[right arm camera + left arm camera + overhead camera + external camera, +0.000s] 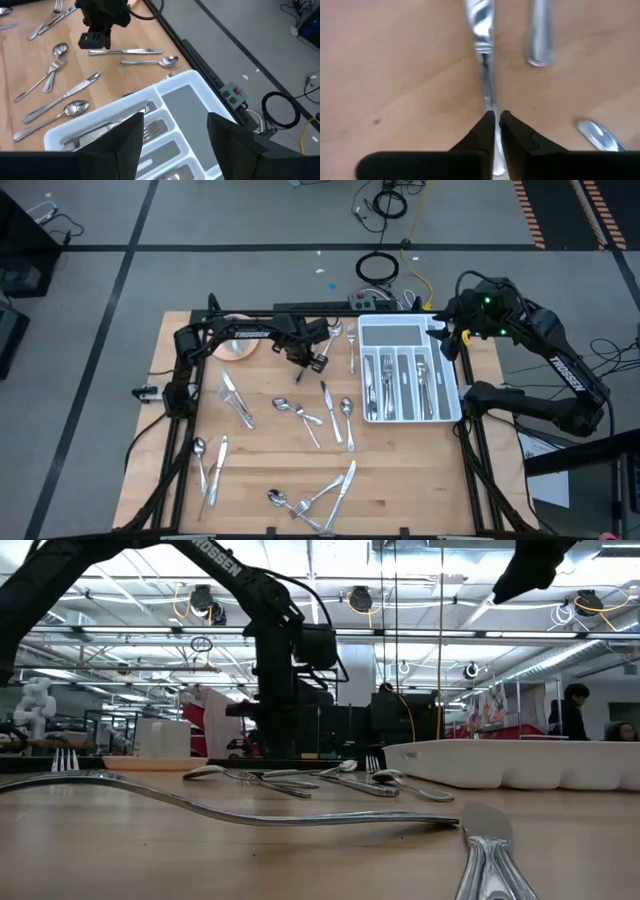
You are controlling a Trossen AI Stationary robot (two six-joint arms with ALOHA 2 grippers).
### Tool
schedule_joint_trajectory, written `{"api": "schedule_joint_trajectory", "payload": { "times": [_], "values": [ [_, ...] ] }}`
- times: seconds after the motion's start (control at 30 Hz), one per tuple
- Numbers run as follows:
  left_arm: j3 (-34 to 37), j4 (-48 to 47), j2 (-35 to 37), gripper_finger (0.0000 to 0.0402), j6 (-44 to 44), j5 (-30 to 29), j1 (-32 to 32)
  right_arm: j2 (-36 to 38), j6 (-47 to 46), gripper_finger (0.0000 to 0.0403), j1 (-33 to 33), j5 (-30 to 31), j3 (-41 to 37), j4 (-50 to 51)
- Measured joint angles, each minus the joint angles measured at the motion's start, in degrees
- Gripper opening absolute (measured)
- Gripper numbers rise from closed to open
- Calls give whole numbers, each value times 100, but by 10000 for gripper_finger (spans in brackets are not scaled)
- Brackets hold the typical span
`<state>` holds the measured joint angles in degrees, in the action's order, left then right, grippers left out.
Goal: Sort silverware
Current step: Put the knife into the silverware rack
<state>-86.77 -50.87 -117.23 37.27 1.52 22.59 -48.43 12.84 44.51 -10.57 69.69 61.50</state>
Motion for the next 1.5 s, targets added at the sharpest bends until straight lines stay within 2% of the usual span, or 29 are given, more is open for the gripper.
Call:
{"api": "schedule_joint_trajectory", "payload": {
  "times": [0.27, 0.6, 0.9, 1.3, 1.4, 1.5],
  "values": [
    [-104, 354, 7, 95, -892, 75, 25, -2, 56, 215, 2, -5, 0, 15],
    [-96, 555, -68, 145, -780, -175, 205, -2, 159, 215, 1, -25, 0, 15],
    [-97, 507, -181, 146, -750, -166, 332, -4, 287, 215, 0, -26, 0, 13],
    [-197, 96, -797, 145, -565, 575, 201, -2, 434, 215, 1, -24, 2, 5],
    [-241, -75, -936, 127, -549, 563, 173, -4, 436, 215, 1, -24, 2, 2],
    [-244, -67, -951, 81, -478, 562, 176, -4, 435, 215, 0, -24, 2, 4]
  ]
}}
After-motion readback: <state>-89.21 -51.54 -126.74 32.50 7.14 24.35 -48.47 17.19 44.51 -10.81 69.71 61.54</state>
